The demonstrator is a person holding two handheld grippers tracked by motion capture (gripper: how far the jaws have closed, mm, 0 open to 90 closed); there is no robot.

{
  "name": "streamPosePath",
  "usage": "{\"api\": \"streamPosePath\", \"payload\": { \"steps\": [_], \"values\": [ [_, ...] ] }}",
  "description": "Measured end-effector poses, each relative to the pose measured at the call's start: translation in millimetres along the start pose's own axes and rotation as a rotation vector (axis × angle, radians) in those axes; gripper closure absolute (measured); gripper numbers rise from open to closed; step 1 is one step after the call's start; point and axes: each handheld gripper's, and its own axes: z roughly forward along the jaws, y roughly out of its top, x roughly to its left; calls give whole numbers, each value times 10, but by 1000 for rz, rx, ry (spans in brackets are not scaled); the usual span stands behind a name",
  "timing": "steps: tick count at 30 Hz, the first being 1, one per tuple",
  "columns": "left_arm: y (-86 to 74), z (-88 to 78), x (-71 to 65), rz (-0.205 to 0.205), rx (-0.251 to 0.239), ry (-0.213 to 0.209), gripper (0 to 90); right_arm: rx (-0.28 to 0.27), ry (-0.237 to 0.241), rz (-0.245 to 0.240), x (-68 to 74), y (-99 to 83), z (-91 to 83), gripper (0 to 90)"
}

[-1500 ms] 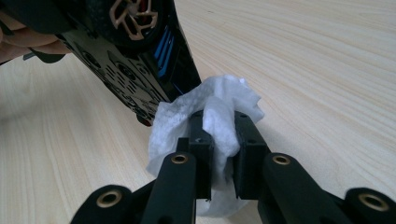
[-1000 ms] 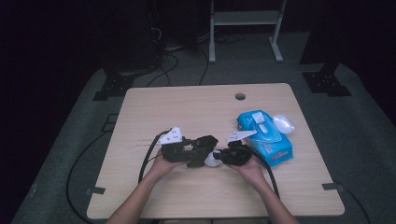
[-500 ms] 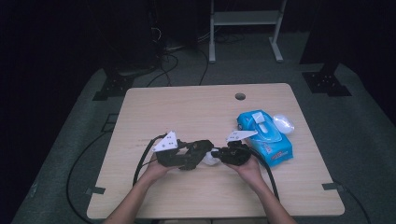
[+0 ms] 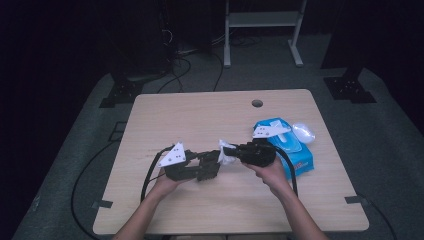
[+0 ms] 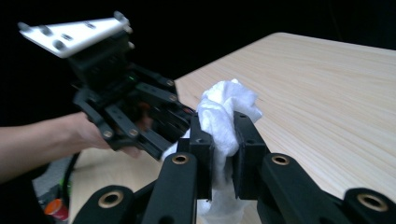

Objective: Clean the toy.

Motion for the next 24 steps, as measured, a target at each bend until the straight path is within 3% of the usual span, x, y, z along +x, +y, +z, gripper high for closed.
{"api": "streamPosePath", "payload": {
  "steps": [5,7,9,12,15,21,24],
  "values": [
    [4,12,-15,4,0,-5,644,-24,32,3,49,72,-4,800],
    [17,29,-30,19,5,-6,646,-48,67,16,73,104,3,800],
    [27,49,-47,30,9,-11,647,-39,75,-5,104,134,26,800],
    [30,63,-60,30,7,-14,649,-5,61,-15,92,107,63,800],
    [32,68,-71,31,9,-17,650,2,47,19,20,27,34,800],
    [34,70,-64,29,12,-15,651,35,-14,42,-108,-84,-37,800],
    [45,94,-74,34,18,-11,651,5,18,51,-74,-52,-50,800]
  ]
}}
